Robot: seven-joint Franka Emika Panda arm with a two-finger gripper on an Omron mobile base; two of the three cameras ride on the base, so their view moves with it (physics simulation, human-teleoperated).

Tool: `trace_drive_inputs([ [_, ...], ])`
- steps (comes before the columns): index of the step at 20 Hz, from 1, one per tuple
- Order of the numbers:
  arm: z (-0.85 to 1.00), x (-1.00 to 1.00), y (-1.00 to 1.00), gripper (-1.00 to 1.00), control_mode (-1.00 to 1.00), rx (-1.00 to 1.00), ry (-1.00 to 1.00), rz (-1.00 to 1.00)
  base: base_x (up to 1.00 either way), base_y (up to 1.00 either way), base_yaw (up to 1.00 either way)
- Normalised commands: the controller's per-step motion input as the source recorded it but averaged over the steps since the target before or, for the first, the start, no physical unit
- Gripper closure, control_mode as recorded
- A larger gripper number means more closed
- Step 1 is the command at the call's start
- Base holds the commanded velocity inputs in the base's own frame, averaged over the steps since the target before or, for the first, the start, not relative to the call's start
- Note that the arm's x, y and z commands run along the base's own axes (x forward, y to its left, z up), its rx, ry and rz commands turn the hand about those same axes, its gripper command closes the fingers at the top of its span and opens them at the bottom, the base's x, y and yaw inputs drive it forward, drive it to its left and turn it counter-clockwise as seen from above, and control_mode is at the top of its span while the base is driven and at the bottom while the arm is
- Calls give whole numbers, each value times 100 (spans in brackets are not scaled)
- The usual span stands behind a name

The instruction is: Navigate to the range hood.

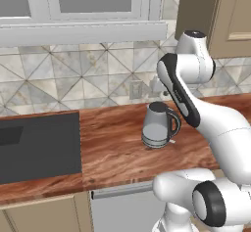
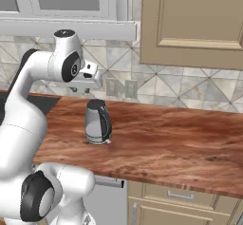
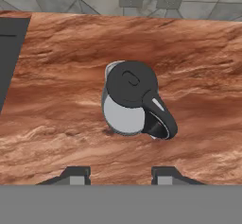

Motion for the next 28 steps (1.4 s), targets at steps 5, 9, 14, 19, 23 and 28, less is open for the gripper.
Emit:
trace_drive_inputs([
  [5, 0, 0, 0, -100, 100, 0, 0, 0, -13, 0, 0],
  [9, 0, 0, 0, -100, 100, 0, 0, 0, -84, 3, 4],
  [14, 0, 0, 0, -100, 100, 0, 0, 0, -10, -1, 2],
  [19, 0, 0, 0, -100, 100, 0, 0, 0, -37, 20, 55],
  [23, 0, 0, 0, -100, 100, 0, 0, 0, -3, 63, 81],
  [28, 0, 0, 0, -100, 100, 0, 0, 0, 0, 59, 87],
])
